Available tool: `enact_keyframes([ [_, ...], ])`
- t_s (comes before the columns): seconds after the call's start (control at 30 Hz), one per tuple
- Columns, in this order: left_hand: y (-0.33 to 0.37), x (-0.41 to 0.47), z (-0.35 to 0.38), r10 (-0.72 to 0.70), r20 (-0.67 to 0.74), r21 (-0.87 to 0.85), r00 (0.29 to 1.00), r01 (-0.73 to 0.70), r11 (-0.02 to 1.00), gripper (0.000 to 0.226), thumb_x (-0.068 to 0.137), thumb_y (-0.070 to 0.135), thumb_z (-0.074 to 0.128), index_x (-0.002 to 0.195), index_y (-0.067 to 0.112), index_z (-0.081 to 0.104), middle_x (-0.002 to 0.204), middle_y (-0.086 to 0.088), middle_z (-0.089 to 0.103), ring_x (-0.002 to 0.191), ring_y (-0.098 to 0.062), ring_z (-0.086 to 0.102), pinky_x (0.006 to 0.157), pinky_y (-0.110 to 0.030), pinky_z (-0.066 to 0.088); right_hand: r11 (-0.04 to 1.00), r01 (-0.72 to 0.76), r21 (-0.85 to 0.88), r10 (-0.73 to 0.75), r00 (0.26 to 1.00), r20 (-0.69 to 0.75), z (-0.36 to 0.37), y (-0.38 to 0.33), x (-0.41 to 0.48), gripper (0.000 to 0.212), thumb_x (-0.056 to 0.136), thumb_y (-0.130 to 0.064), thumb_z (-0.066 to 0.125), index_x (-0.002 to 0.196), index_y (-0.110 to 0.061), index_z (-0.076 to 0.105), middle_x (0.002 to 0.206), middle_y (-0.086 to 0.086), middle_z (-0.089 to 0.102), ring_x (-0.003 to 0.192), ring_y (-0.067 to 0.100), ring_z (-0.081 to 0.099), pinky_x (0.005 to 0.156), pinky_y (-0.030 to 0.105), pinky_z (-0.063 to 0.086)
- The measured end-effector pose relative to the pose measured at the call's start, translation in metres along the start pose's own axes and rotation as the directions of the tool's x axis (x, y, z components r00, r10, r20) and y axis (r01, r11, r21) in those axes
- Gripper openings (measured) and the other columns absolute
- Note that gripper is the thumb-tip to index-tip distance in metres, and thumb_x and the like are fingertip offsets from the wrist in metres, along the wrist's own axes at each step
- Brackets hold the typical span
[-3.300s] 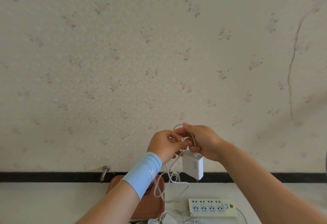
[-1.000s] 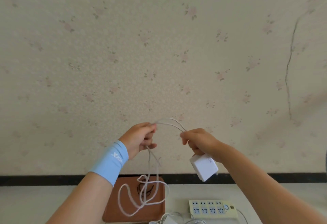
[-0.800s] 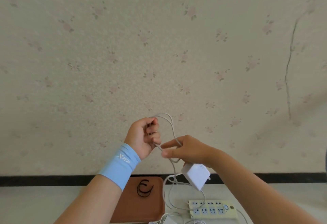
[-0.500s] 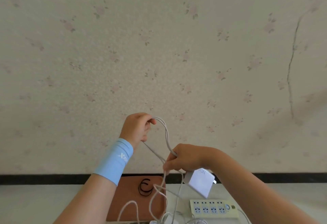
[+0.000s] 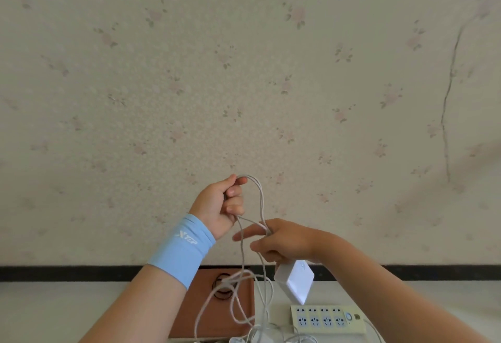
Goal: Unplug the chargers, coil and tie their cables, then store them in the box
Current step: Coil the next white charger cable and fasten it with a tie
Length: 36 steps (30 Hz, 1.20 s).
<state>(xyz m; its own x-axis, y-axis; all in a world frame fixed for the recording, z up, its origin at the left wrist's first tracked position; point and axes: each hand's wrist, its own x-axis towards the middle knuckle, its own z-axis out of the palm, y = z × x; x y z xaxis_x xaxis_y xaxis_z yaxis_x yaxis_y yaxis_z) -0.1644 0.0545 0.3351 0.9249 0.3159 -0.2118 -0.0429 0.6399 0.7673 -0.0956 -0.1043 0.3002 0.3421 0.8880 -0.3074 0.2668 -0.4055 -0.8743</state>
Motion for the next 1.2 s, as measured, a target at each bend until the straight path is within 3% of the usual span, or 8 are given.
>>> enact_keyframes([
  [0.2,0.000,0.004,-0.002,0.226,-0.070,0.207,0.972,-0.208,0.956,0.028,0.104,0.020,0.044,0.086,0.006,0.059,0.055,0.005,0.032,0.040,-0.006,0.023,0.038,-0.017,0.022,0.968,0.037,-0.250,-0.039,0.999,-0.001,0.001,-0.012,-0.003,0.021,0.094,-0.043,0.066,0.094,-0.027,0.080,0.069,-0.003,0.052,0.065,0.015,0.045,0.066,0.030,0.039],
  [0.4,0.002,0.003,-0.006,0.314,-0.083,0.381,0.946,-0.261,0.887,0.028,0.103,0.022,0.049,0.086,0.008,0.066,0.060,0.003,0.036,0.044,-0.008,0.024,0.041,-0.020,0.023,0.976,-0.002,-0.219,0.009,0.999,0.033,0.005,-0.013,-0.002,0.029,0.091,-0.048,0.069,0.082,-0.020,0.073,0.057,-0.005,0.046,0.053,0.013,0.038,0.058,0.026,0.035],
  [0.67,0.006,0.004,-0.015,0.546,0.030,0.815,0.837,-0.336,0.471,0.028,0.099,0.026,0.054,0.082,0.014,0.073,0.057,-0.001,0.037,0.046,-0.012,0.032,0.042,-0.023,0.034,0.912,-0.056,-0.407,0.059,0.998,-0.003,0.007,-0.019,-0.002,0.032,0.095,-0.044,0.061,0.076,-0.023,0.076,0.056,-0.005,0.044,0.053,0.014,0.037,0.059,0.029,0.037],
  [0.83,0.005,0.007,-0.015,0.640,0.014,0.823,0.768,-0.372,0.428,0.022,0.097,0.025,0.059,0.081,0.018,0.073,0.060,0.002,0.047,0.051,-0.012,0.041,0.048,-0.025,0.042,0.930,-0.027,-0.366,0.047,0.998,0.047,0.007,-0.017,-0.003,0.033,0.099,-0.042,0.058,0.071,-0.026,0.069,0.062,-0.005,0.056,0.056,0.012,0.046,0.063,0.026,0.042],
  [0.9,0.000,0.009,-0.013,0.676,-0.148,0.693,0.722,-0.412,0.591,0.012,0.096,0.024,0.059,0.092,0.020,0.069,0.074,0.004,0.057,0.061,-0.012,0.050,0.055,-0.024,0.050,0.947,-0.033,-0.319,0.030,0.999,-0.012,0.004,-0.015,-0.003,0.030,0.100,-0.038,0.058,0.077,-0.022,0.070,0.058,-0.008,0.053,0.050,0.008,0.044,0.058,0.021,0.041],
  [0.97,-0.006,0.011,-0.012,0.557,-0.270,0.505,0.786,-0.377,0.776,0.009,0.099,0.032,0.054,0.103,0.025,0.058,0.092,0.006,0.057,0.081,-0.014,0.058,0.075,-0.032,0.056,0.968,-0.037,-0.249,0.014,0.995,-0.094,0.000,-0.010,-0.003,0.028,0.101,-0.033,0.057,0.084,-0.016,0.072,0.057,-0.007,0.054,0.048,0.006,0.045,0.055,0.017,0.041],
  [1.07,-0.018,0.013,-0.014,0.220,-0.203,0.492,0.954,-0.095,0.865,0.029,0.099,0.046,0.049,0.115,0.023,0.055,0.110,0.005,0.061,0.105,-0.021,0.062,0.095,-0.044,0.052,0.995,-0.059,-0.084,0.036,0.968,-0.247,-0.011,-0.003,-0.005,0.030,0.101,-0.031,0.056,0.083,-0.014,0.072,0.056,-0.005,0.058,0.047,0.008,0.045,0.050,0.018,0.040],
  [1.2,-0.034,0.003,-0.012,-0.245,0.161,0.808,0.956,0.015,0.589,0.035,0.099,0.044,0.049,0.124,0.022,0.059,0.116,0.002,0.071,0.099,-0.022,0.071,0.082,-0.034,0.053,0.993,-0.031,0.114,0.078,0.898,-0.433,-0.029,0.003,-0.009,0.036,0.102,-0.032,0.057,0.081,-0.006,0.072,0.054,-0.004,0.057,0.039,0.009,0.035,0.045,0.021,0.033],
])
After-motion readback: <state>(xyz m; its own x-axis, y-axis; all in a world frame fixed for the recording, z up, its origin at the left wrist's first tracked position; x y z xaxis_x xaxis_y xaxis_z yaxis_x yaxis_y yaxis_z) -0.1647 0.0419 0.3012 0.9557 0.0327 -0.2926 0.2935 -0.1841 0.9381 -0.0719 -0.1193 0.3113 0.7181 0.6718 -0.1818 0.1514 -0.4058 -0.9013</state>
